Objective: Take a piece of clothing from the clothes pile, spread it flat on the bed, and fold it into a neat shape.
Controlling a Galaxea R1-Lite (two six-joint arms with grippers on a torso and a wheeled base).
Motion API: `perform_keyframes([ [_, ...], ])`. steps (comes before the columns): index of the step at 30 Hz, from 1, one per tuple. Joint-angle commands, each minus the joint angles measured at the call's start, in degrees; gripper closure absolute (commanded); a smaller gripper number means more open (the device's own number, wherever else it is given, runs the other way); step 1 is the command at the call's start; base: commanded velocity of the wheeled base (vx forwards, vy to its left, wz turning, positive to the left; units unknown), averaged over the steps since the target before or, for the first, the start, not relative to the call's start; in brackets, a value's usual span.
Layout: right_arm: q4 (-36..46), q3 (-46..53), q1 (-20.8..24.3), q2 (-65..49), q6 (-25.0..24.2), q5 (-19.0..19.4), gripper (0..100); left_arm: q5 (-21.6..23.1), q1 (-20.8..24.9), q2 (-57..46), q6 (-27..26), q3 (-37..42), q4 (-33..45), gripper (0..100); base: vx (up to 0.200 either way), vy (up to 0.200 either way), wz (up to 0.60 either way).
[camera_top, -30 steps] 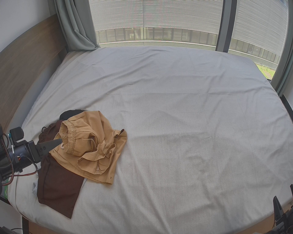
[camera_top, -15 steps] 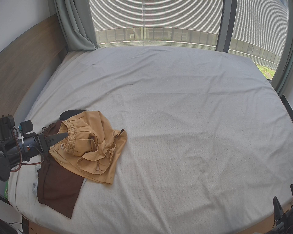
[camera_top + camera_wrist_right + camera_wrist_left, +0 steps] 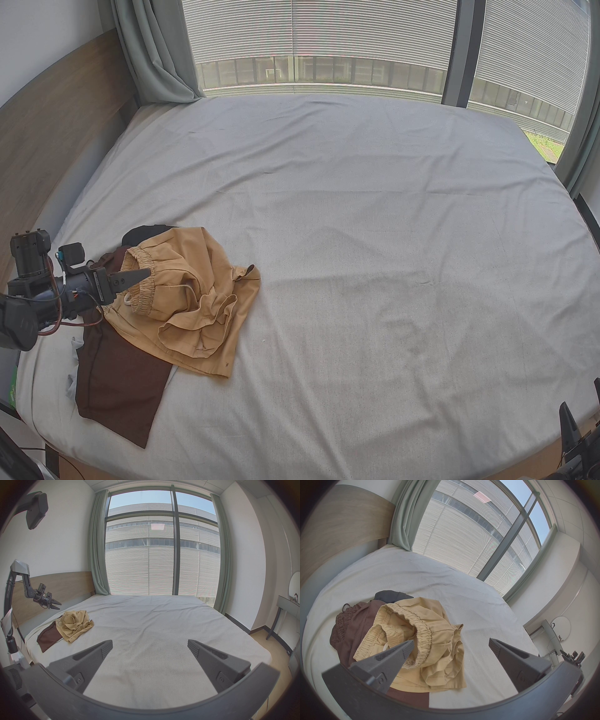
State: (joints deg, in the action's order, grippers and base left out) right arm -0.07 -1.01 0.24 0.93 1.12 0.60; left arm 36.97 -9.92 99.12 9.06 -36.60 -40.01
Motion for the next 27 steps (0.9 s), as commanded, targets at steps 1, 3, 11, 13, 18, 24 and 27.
perform_keyframes([
  [1, 0.0, 1.0, 0.0, -0.8, 0.0, 0.0, 0, 0.1, -0.3, 4.2, -0.6, -2.0, -0.5, 0, 0.0, 0.0, 0.0],
  [3, 0.0, 1.0, 0.1, -0.8, 0.0, 0.0, 0, 0.1, -0.4, 4.6, -0.5, -2.4, -0.6, 0, 0.0, 0.0, 0.0],
  [11, 0.0, 1.0, 0.1, -0.8, 0.0, 0.0, 0, 0.2, -0.4, 8.3, -1.6, -4.3, -0.9, 0, 0.0, 0.0, 0.0],
  [13, 0.0, 1.0, 0.1, -0.8, 0.0, 0.0, 0, 0.2, -0.2, 9.1, -2.3, -4.5, -0.9, 0, 0.0, 0.0, 0.0],
  [18, 0.0, 1.0, 0.1, -0.8, -0.1, 0.0, 0, 0.6, -0.1, 11.1, -3.0, -5.8, -1.1, 0, 0.0, 0.0, 0.0],
  [24, 0.0, 1.0, 0.1, -0.8, -0.1, 0.0, 0, 1.3, 0.4, 12.4, -2.9, -7.7, -1.3, 0, 0.0, 0.0, 0.0],
  [27, 0.0, 1.0, 0.1, -0.8, -0.1, 0.0, 0, 2.0, 1.0, 12.9, -2.9, -8.1, -1.3, 0, 0.0, 0.0, 0.0],
])
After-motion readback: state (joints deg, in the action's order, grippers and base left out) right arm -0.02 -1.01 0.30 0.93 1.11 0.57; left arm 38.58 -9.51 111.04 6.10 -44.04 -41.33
